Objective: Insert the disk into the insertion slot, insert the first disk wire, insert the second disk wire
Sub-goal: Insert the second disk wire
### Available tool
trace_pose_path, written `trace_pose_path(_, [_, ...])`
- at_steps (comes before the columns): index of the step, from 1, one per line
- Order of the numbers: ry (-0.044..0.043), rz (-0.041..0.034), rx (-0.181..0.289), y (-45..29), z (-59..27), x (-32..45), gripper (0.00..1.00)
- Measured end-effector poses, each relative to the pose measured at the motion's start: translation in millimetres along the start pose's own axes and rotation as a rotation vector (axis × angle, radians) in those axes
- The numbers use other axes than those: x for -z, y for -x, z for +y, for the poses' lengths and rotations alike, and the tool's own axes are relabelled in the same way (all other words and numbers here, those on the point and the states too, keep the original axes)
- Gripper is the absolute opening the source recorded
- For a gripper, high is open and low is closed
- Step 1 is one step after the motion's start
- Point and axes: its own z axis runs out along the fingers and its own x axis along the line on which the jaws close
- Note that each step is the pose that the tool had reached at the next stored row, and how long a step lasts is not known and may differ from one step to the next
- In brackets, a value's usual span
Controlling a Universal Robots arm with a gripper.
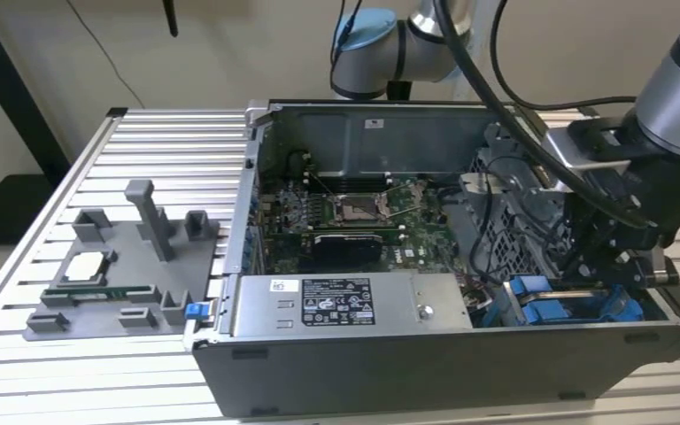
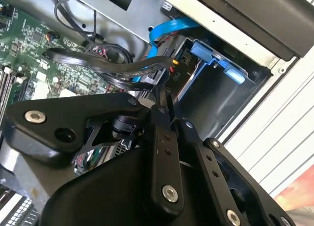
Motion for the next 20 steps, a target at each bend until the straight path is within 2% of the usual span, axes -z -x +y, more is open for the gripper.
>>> trace_pose_path(5, [0.0000,0.0005,0.000,-0.3,0.3,-3.7,0.00])
trace_pose_path(6, [0.0000,-0.0004,-0.001,-0.2,0.2,-1.6,1.00])
trace_pose_path(12, [0.0001,0.0001,-0.001,2.5,-1.6,24.7,1.00])
trace_pose_path(20, [0.0022,0.0001,-0.001,5.0,-3.3,50.0,1.00])
